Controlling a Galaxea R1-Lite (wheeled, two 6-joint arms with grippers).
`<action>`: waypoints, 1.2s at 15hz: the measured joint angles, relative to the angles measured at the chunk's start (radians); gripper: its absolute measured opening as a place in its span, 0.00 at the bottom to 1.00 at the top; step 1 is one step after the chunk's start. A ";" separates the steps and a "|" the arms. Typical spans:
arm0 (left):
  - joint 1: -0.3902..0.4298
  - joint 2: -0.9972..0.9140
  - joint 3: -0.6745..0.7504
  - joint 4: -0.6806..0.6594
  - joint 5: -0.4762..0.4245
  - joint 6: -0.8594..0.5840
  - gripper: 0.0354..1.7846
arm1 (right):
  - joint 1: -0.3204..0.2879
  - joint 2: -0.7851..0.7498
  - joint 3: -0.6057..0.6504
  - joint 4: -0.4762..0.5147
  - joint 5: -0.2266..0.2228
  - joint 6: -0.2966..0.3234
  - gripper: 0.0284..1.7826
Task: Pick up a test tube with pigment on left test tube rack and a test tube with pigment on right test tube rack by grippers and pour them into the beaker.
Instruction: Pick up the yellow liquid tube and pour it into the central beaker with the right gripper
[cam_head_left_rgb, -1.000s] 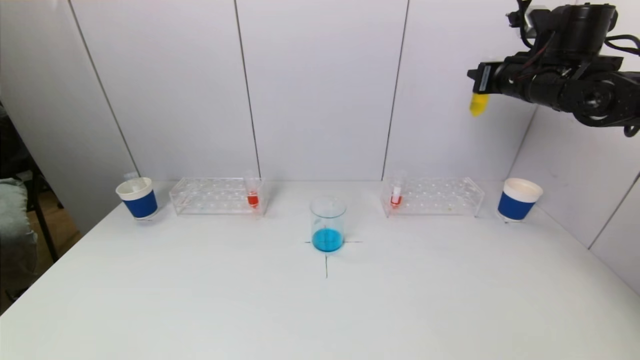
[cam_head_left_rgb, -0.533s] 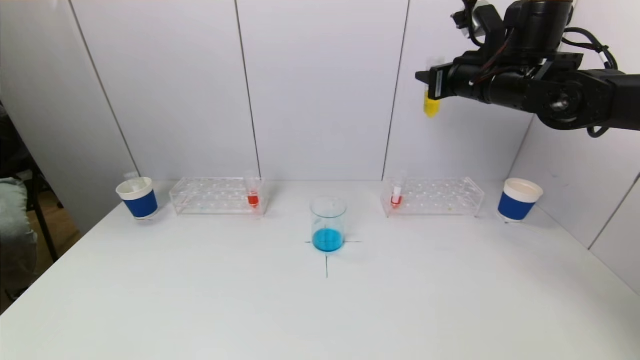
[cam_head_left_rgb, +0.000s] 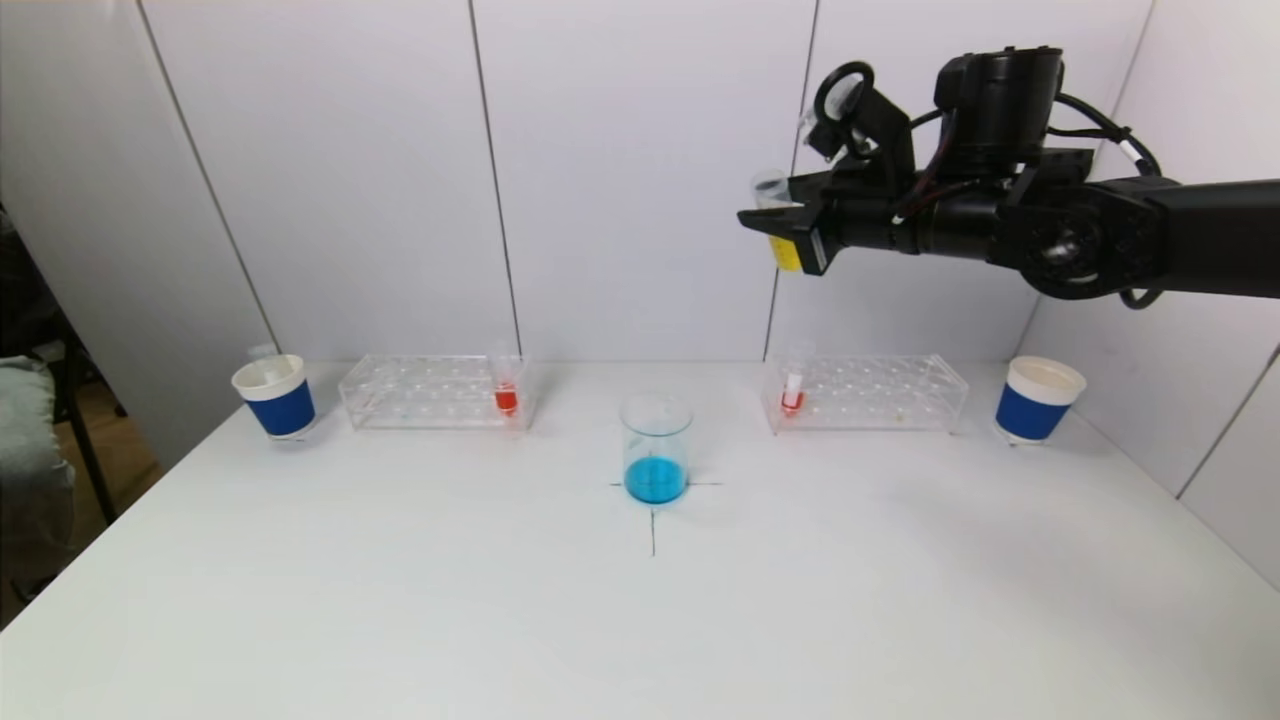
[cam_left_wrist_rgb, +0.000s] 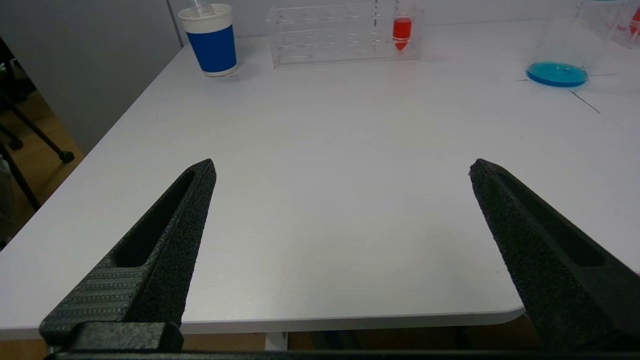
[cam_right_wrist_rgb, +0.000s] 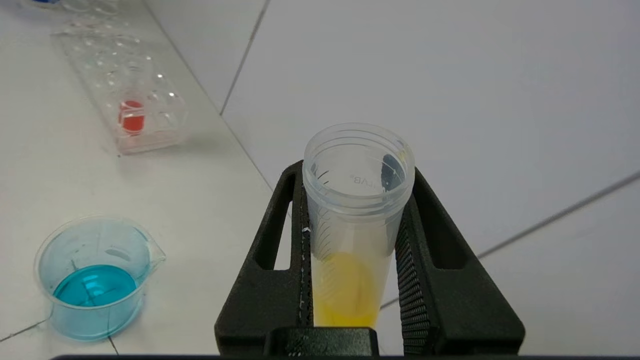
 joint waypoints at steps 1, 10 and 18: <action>0.000 0.000 0.000 0.000 0.000 0.000 0.99 | 0.018 0.010 0.000 0.000 0.006 -0.038 0.29; 0.000 0.000 0.000 0.000 0.000 0.000 0.99 | 0.114 0.133 -0.043 0.004 0.083 -0.369 0.29; 0.000 0.000 0.000 0.000 0.000 0.000 0.99 | 0.116 0.162 0.039 -0.017 0.182 -0.583 0.29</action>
